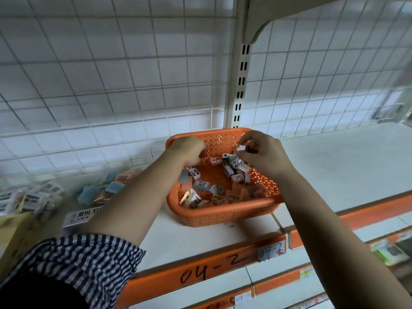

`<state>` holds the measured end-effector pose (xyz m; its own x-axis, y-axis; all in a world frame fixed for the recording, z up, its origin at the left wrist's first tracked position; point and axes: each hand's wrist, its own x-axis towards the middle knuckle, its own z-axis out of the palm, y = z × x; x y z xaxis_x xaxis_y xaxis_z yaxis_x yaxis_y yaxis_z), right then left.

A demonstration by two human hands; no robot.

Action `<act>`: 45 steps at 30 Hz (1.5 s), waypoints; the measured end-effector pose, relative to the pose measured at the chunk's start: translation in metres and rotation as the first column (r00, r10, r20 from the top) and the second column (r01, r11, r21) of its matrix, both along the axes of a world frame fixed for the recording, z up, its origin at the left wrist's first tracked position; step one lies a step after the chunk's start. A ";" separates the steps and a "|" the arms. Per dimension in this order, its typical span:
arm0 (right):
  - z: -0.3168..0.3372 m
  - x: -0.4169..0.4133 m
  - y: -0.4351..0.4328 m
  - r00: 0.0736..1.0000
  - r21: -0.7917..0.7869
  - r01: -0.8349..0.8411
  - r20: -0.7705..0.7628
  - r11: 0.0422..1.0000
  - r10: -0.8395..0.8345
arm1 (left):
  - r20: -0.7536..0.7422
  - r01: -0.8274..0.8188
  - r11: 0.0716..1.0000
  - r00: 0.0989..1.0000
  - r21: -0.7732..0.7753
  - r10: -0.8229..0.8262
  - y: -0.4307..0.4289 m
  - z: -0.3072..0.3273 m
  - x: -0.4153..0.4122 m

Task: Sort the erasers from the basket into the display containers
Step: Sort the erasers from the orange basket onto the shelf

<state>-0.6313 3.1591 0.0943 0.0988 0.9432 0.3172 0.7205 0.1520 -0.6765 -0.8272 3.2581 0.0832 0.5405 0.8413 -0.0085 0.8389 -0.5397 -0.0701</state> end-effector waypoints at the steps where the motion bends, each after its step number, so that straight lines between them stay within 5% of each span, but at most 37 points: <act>1: 0.000 0.000 0.000 1.000 0.003 0.005 -0.010 1.000 -0.005 | -0.029 0.004 1.000 1.000 -0.008 -0.004 0.000 -0.001 0.000; 9: -0.001 0.001 -0.001 0.996 0.025 -0.010 -0.087 1.000 0.012 | -0.075 0.006 0.998 0.997 -0.055 -0.011 0.000 -0.004 0.003; 13: 0.000 0.002 -0.002 0.994 0.026 -0.030 -0.104 0.999 0.033 | 0.281 0.028 0.999 0.960 -0.042 -0.015 -0.007 0.008 -0.001; 16: 0.006 0.000 -0.004 0.992 0.027 -0.050 -0.117 0.998 0.053 | 0.625 -0.005 1.000 0.781 0.016 -0.007 -0.028 0.028 -0.020; 21: 0.030 -0.029 -0.008 0.975 0.086 -0.087 -0.197 0.993 0.102 | 0.815 -0.092 0.994 0.580 0.066 0.000 -0.069 0.048 -0.067; 26: 0.046 -0.102 -0.004 0.913 0.125 -0.263 -0.290 0.957 0.289 | 0.874 -0.159 0.985 0.486 0.073 0.014 -0.105 0.051 -0.126; 35: 0.046 -0.268 0.002 0.828 0.153 -0.495 -0.217 0.855 0.518 | 0.912 -0.412 0.911 0.380 0.019 0.153 -0.160 0.065 -0.292; 45: 0.041 -0.463 -0.004 0.723 0.001 -0.689 -0.055 0.725 0.688 | 0.887 -0.734 0.670 0.377 0.110 0.267 -0.225 0.058 -0.527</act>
<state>-1.0940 3.1549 0.1350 -0.5659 0.7632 0.3121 0.3894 0.5810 -0.7147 -1.3544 3.0326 0.1417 -0.4093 0.7137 0.5684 0.7519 -0.0890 0.6532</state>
